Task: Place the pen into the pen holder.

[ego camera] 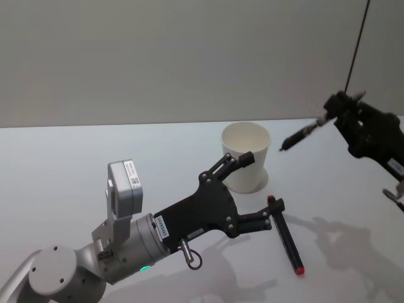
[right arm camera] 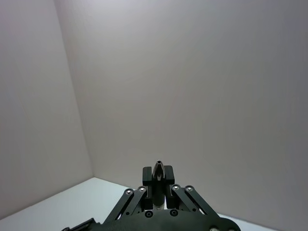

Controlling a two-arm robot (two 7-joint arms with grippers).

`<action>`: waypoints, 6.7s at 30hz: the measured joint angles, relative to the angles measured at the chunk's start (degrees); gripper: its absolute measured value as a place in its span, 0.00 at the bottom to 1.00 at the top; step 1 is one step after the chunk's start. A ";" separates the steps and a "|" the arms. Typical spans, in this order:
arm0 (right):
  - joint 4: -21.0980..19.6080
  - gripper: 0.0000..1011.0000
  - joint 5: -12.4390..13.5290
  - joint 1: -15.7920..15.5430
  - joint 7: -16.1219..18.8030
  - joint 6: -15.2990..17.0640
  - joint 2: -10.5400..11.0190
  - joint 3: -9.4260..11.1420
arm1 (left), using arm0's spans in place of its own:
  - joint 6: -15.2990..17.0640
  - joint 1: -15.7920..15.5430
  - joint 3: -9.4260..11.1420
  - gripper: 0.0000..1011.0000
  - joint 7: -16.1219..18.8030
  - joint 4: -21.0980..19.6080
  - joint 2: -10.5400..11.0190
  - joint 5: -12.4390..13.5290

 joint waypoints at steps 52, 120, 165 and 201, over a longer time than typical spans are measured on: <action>12.17 0.13 -33.63 14.68 -5.86 4.18 -13.34 -6.89 | 0.00 0.00 0.00 0.99 0.00 0.00 0.00 0.00; 16.50 0.99 -29.45 17.65 -5.11 7.24 -16.33 -7.74 | 0.00 0.00 0.00 0.99 0.00 0.00 0.00 0.00; 5.25 0.99 -30.42 -0.77 -21.59 5.68 -10.74 -2.09 | 9.77 -3.31 3.70 0.99 28.53 -2.14 2.57 8.00; 4.76 0.99 -30.44 -1.60 -21.34 5.70 -10.43 -1.87 | 16.85 -5.65 6.33 0.99 49.00 -3.73 4.43 13.80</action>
